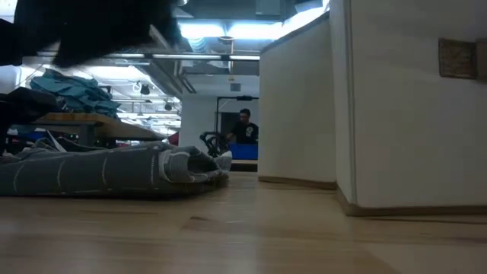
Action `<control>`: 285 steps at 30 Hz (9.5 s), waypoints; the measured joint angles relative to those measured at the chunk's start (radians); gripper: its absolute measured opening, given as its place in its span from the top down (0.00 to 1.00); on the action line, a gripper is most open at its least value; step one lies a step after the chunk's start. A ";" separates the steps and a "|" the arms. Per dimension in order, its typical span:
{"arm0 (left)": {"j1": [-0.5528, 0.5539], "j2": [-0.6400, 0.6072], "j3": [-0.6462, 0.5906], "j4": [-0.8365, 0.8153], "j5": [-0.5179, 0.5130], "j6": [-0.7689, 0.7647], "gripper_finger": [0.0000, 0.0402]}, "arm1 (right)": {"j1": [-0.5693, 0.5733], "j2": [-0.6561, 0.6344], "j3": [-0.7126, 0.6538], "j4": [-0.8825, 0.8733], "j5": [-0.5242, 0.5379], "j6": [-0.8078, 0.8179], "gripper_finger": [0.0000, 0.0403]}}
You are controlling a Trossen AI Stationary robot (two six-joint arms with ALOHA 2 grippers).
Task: Fold towel
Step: Fold the gray patterned towel, then stack the gray patterned towel on top of the gray towel
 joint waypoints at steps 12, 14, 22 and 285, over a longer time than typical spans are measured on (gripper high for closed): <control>0.000 0.000 0.000 -0.001 0.000 -0.018 0.51 | 0.000 0.074 0.004 -0.280 -0.007 0.096 0.58; 0.000 0.000 0.000 -0.001 0.000 -0.018 0.51 | 0.000 0.073 0.004 -0.305 -0.009 0.101 0.58; 0.000 0.000 0.000 -0.001 0.000 -0.021 0.51 | 0.004 0.074 0.004 -0.316 -0.128 0.149 0.58; 0.135 0.021 -0.021 0.228 -0.260 -1.640 0.64 | -0.289 -0.129 -0.365 -0.148 -0.715 0.310 0.56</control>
